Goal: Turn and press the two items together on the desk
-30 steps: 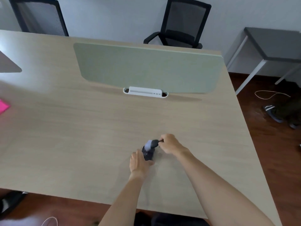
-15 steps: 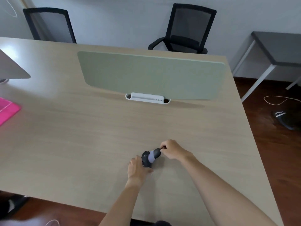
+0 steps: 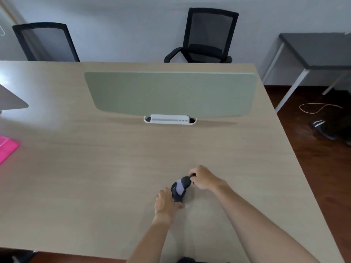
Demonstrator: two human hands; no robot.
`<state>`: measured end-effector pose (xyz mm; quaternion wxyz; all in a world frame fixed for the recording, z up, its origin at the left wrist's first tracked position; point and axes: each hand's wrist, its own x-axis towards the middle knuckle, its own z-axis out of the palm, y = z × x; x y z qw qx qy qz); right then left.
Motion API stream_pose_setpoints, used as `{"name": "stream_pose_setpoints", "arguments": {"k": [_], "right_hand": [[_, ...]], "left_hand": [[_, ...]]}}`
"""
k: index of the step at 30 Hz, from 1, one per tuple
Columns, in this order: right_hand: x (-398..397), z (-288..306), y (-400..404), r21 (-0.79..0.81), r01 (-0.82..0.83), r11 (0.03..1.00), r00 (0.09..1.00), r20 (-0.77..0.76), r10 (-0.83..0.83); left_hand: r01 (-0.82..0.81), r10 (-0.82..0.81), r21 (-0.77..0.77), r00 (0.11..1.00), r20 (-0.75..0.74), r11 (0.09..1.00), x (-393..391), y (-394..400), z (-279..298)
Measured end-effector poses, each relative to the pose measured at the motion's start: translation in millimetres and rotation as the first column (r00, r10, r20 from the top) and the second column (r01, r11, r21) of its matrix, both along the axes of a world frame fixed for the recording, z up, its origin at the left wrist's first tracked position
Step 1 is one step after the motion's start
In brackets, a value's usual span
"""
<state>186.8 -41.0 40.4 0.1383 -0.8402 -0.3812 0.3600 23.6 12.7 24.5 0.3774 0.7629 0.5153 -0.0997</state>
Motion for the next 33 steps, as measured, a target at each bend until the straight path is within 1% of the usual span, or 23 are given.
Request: {"name": "stream_pose_setpoints", "arguments": {"k": [2,4,5,7,9,10,11,12,14,16,17,19,21,23,25,26,28,30,32,33], "right_hand": [[-7.1,-3.5,3.0,0.017,-0.006,1.000,0.997,-0.071,0.007],[-12.2,-11.0,1.0,-0.014,0.022,1.000,0.997,-0.070,-0.023],[-13.6,-13.7,-2.0,-0.033,0.037,0.999,0.998,-0.040,-0.038],[-14.6,-12.5,-9.7,-0.080,0.051,0.995,0.996,0.074,-0.045],[-13.6,-5.6,-15.2,-0.128,0.083,0.988,0.979,0.198,-0.057],[-11.5,-5.0,-16.5,-0.126,0.103,0.987,0.969,0.235,-0.072],[-10.0,-5.3,-16.6,-0.101,0.130,0.986,0.968,0.227,-0.105],[-9.1,-6.2,-15.2,-0.060,0.155,0.986,0.972,0.185,-0.142],[-12.5,-6.4,-8.4,0.020,0.179,0.984,0.982,0.059,-0.180],[-20.9,-5.7,-2.2,0.031,0.169,0.985,0.985,-0.034,-0.168],[-25.2,-7.2,-1.4,0.020,0.164,0.986,0.985,-0.053,-0.163],[-29.2,-14.6,-3.6,-0.001,0.172,0.985,0.984,-0.037,-0.171],[-28.6,-15.1,-10.7,-0.039,0.175,0.984,0.983,0.062,-0.173],[-25.9,-8.1,-15.4,-0.116,0.164,0.980,0.972,0.187,-0.141],[-24.8,1.9,-13.6,-0.127,0.160,0.979,0.964,0.232,-0.127],[-23.7,4.1,-10.6,-0.107,0.167,0.980,0.968,0.207,-0.142],[-20.4,0.3,-4.2,-0.051,0.198,0.979,0.977,0.091,-0.193],[-18.8,-13.1,-2.4,-0.050,0.193,0.980,0.981,-0.002,-0.194],[-23.7,-18.3,-7.1,-0.078,0.173,0.982,0.985,-0.004,-0.174],[-26.9,-14.9,-10.5,-0.076,0.167,0.983,0.986,0.033,-0.164]], "left_hand": [[0.031,-0.031,0.002,1.000,0.000,1.000,-0.4,3.0,-0.9],[0.036,-0.036,-0.009,0.999,0.007,0.999,-0.7,5.1,-0.7],[0.039,-0.038,-0.015,0.999,0.008,0.999,-0.8,5.8,-0.2],[0.054,-0.054,-0.013,0.999,0.000,0.998,-1.7,7.0,-0.4],[0.065,-0.065,-0.008,0.998,0.000,0.998,-3.2,7.5,-0.9],[0.068,-0.068,-0.007,0.998,0.004,0.998,-3.6,7.7,-1.3],[0.073,-0.073,-0.006,0.997,0.003,0.997,-3.7,8.1,-2.1],[0.081,-0.081,-0.006,0.997,-0.001,0.997,-3.8,8.3,-2.5],[0.098,-0.098,-0.004,0.995,-0.008,0.995,-3.5,9.3,-3.3],[0.124,-0.124,0.004,0.992,-0.014,0.992,-3.8,10.3,-4.3],[0.136,-0.135,0.009,0.991,-0.020,0.991,-4.1,10.5,-5.1],[0.149,-0.148,0.019,0.988,-0.031,0.989,-5.5,10.9,-5.4],[0.157,-0.156,0.031,0.987,-0.043,0.987,-7.3,11.2,-6.8],[0.168,-0.166,0.039,0.985,-0.057,0.985,-8.6,12.0,-7.7],[0.179,-0.177,0.035,0.982,-0.063,0.983,-9.6,13.2,-9.4],[0.191,-0.188,0.035,0.980,-0.063,0.981,-9.7,13.9,-10.2],[0.219,-0.216,0.036,0.973,-0.076,0.975,-10.2,14.5,-11.5],[0.243,-0.239,0.036,0.967,-0.090,0.969,-10.4,15.3,-12.2],[0.259,-0.255,0.038,0.962,-0.098,0.965,-10.4,15.6,-12.5],[0.267,-0.262,0.042,0.960,-0.097,0.963,-10.6,15.5,-12.8]]}}
